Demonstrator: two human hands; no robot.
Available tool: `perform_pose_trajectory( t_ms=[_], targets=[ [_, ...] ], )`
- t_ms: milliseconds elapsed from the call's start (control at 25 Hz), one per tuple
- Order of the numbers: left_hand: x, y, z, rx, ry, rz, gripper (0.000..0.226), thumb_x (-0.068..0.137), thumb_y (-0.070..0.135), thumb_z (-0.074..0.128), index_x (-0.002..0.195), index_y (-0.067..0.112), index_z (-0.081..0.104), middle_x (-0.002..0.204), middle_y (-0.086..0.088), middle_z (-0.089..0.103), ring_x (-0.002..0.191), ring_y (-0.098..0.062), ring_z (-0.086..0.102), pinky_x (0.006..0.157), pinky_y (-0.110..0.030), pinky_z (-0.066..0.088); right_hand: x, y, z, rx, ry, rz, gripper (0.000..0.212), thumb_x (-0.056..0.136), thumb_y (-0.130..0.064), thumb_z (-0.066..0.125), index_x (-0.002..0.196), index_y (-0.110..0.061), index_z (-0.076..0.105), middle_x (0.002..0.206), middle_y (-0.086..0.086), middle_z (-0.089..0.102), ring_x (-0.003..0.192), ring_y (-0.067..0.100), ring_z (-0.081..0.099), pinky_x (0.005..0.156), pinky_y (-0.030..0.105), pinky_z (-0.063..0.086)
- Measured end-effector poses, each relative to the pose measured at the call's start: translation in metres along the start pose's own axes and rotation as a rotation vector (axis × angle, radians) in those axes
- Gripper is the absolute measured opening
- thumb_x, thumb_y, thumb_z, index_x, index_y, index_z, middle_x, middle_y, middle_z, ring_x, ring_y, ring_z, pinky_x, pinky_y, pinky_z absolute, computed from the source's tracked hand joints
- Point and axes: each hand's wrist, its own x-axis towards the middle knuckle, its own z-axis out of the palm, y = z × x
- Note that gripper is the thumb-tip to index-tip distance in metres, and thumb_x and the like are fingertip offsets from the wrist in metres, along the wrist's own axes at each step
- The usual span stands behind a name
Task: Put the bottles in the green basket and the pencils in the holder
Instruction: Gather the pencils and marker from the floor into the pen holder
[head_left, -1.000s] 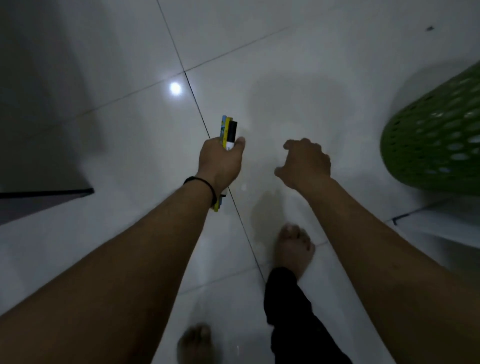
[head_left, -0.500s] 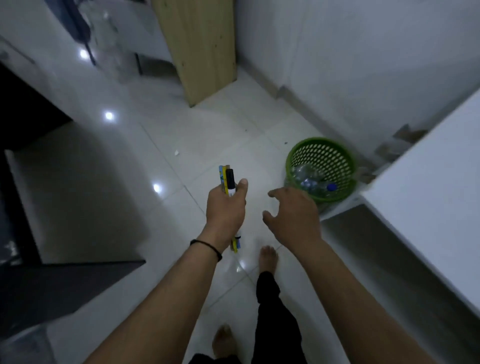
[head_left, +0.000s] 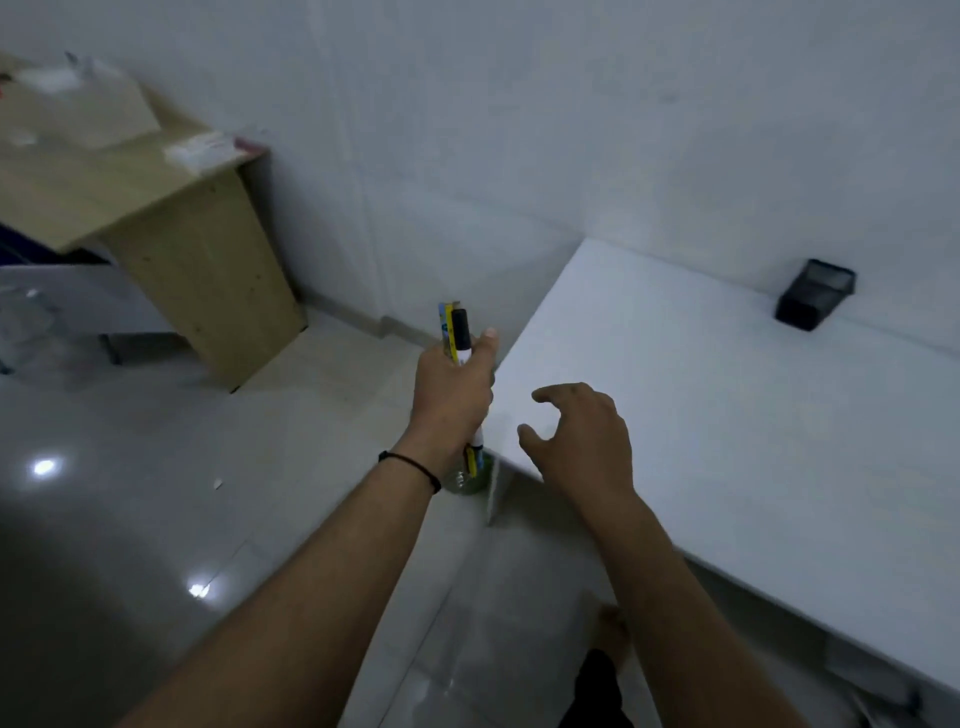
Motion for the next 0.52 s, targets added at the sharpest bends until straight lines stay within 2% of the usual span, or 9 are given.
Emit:
perform_pose_trajectory(
  t_ms=[120, 240, 360, 520],
  targets=[
    [0.003, 0.004, 0.089, -0.033, -0.121, -0.008, 0.03, 0.092, 0.035, 0.063, 0.076, 0.017, 0.045, 0.051, 0.001, 0.039, 0.045, -0.017, 0.033, 0.049, -0.029, 0.033, 0.02, 0.071, -0.04, -0.028, 0.079, 0.093, 0.039, 0.082, -0.04, 0.069, 0.118, -0.029, 0.065, 0.124, -0.008, 0.063, 0.117, 0.018, 0.053, 0.096, 0.033, 0.042],
    [0.015, 0.008, 0.182, 0.055, -0.189, 0.0, 0.036, 0.091, 0.04, 0.062, 0.068, 0.02, 0.045, 0.05, 0.003, 0.044, 0.048, -0.02, 0.038, 0.055, -0.032, 0.038, 0.058, 0.149, -0.082, -0.036, 0.114, 0.193, 0.035, 0.082, -0.041, 0.069, 0.115, -0.028, 0.066, 0.115, -0.005, 0.066, 0.108, 0.019, 0.057, 0.09, 0.033, 0.046],
    [0.037, 0.017, 0.271, 0.115, -0.2, -0.005, 0.035, 0.092, 0.04, 0.06, 0.067, 0.019, 0.048, 0.049, 0.006, 0.046, 0.046, -0.016, 0.042, 0.055, -0.031, 0.042, 0.104, 0.218, -0.118, -0.014, 0.101, 0.285, 0.029, 0.084, -0.04, 0.067, 0.11, -0.027, 0.066, 0.101, -0.007, 0.067, 0.098, 0.017, 0.059, 0.084, 0.034, 0.047],
    [0.067, 0.019, 0.369, 0.101, -0.21, -0.051, 0.031, 0.093, 0.039, 0.06, 0.073, 0.018, 0.049, 0.048, 0.006, 0.045, 0.044, -0.014, 0.042, 0.054, -0.03, 0.044, 0.156, 0.296, -0.15, -0.024, 0.051, 0.365, 0.031, 0.085, -0.038, 0.065, 0.114, -0.028, 0.062, 0.1, -0.008, 0.067, 0.098, 0.015, 0.061, 0.087, 0.035, 0.048]
  ],
)
